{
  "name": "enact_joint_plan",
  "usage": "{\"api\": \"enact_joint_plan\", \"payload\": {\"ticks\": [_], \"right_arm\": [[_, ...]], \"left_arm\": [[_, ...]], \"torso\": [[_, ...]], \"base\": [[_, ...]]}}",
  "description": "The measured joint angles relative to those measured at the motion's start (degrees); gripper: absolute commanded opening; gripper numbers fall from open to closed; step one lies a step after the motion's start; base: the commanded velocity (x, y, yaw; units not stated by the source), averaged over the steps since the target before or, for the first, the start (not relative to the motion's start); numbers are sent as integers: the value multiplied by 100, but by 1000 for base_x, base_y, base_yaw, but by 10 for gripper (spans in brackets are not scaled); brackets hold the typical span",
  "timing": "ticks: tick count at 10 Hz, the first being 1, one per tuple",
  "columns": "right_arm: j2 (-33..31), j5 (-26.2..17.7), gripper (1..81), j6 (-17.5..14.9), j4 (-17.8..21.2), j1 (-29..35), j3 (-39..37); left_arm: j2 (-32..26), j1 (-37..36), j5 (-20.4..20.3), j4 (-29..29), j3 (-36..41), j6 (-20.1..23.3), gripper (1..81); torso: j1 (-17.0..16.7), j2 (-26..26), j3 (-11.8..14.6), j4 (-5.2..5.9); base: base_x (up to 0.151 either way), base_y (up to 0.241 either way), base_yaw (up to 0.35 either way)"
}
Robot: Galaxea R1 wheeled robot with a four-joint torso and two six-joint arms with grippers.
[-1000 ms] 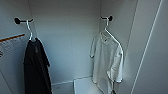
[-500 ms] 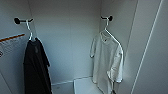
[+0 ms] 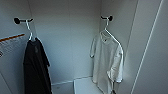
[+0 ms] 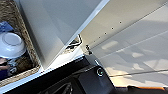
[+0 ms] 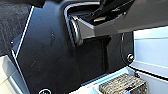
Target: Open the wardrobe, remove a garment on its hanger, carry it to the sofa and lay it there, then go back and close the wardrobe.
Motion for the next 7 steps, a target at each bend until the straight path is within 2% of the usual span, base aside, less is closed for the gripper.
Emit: {"api": "enact_joint_plan", "payload": {"ticks": [7], "right_arm": [[15, -6, 811, 0, 0, 32, -20]], "left_arm": [[-581, -997, 532, 2, 1285, -625, 811]], "torso": [[1, 2, -2, 0]], "base": [[0, 0, 0]]}}
